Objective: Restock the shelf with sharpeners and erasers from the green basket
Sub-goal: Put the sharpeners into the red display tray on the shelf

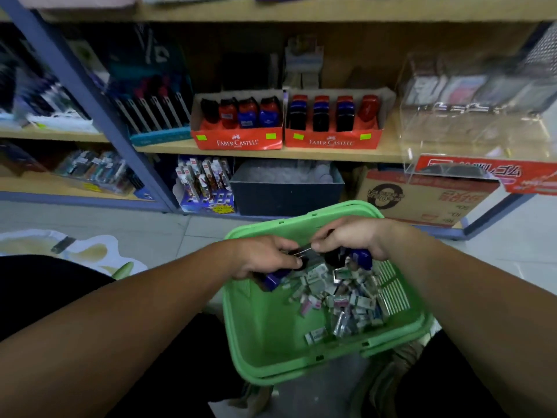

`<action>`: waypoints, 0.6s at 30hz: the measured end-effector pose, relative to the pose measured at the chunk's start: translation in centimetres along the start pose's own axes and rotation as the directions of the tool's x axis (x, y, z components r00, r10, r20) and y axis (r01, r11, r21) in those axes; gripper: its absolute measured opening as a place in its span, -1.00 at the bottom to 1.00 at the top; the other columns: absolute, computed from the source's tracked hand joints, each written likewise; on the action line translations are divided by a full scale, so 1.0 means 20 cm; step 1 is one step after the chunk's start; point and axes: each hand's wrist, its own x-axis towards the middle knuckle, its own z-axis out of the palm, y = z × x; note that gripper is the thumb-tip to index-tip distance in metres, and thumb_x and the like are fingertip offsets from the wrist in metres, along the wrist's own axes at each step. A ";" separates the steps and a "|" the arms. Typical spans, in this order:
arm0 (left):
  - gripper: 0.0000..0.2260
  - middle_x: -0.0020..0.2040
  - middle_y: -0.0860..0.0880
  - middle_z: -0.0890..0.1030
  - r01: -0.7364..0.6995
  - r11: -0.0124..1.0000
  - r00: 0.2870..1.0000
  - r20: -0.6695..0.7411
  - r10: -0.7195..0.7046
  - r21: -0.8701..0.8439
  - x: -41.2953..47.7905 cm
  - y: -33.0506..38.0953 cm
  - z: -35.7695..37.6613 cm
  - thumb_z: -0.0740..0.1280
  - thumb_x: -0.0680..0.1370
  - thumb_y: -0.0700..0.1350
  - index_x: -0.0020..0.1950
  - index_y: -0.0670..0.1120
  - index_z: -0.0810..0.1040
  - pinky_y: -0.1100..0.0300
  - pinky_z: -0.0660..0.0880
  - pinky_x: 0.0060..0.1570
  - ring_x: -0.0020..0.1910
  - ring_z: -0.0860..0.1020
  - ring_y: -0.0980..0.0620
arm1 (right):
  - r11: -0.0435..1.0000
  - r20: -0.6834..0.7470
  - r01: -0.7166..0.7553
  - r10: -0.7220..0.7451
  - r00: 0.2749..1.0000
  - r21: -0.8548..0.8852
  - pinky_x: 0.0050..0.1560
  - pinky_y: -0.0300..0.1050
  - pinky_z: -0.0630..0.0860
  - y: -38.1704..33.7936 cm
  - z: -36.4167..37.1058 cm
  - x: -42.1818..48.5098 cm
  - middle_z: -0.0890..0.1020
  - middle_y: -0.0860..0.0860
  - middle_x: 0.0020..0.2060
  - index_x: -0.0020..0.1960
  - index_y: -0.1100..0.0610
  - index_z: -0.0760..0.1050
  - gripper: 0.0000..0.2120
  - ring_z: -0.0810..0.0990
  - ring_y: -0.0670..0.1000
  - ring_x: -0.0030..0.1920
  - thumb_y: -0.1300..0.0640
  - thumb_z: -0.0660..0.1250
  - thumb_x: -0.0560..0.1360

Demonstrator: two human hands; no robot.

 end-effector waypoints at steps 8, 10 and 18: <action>-0.83 0.11 -0.14 0.72 -0.161 0.980 0.979 -0.144 0.143 -0.121 -0.31 0.39 -0.32 0.38 0.66 0.00 0.23 0.03 0.63 0.08 0.60 -0.11 0.04 0.73 -0.08 | 0.981 -0.183 0.188 -0.194 0.964 -0.051 -0.39 -0.16 0.45 -0.44 -0.15 -0.22 0.74 0.12 -0.01 0.05 0.09 0.67 -0.89 0.65 0.11 -0.07 0.13 0.50 0.54; -0.77 0.14 -0.18 0.71 -0.155 0.961 0.981 -0.149 0.123 -0.227 -0.37 0.46 -0.42 0.41 0.63 0.01 0.25 -0.01 0.62 0.07 0.63 -0.10 0.08 0.73 -0.10 | 0.977 -0.226 0.212 -0.202 0.953 0.020 -0.40 -0.18 0.42 -0.53 -0.20 -0.26 0.76 0.16 0.00 0.08 0.13 0.65 -0.87 0.69 0.12 -0.12 0.14 0.48 0.55; -0.80 -0.13 -0.08 0.67 -0.165 0.931 0.970 -0.224 0.093 -0.327 -0.37 0.58 -0.72 0.47 0.57 -0.08 0.16 -0.09 0.64 0.15 0.54 -0.25 -0.19 0.61 0.04 | 0.914 -0.206 0.206 -0.139 0.969 0.351 -0.42 -0.14 0.43 -0.74 -0.27 -0.13 0.75 0.17 -0.01 0.23 0.18 0.57 -0.75 0.72 0.13 -0.16 0.13 0.43 0.59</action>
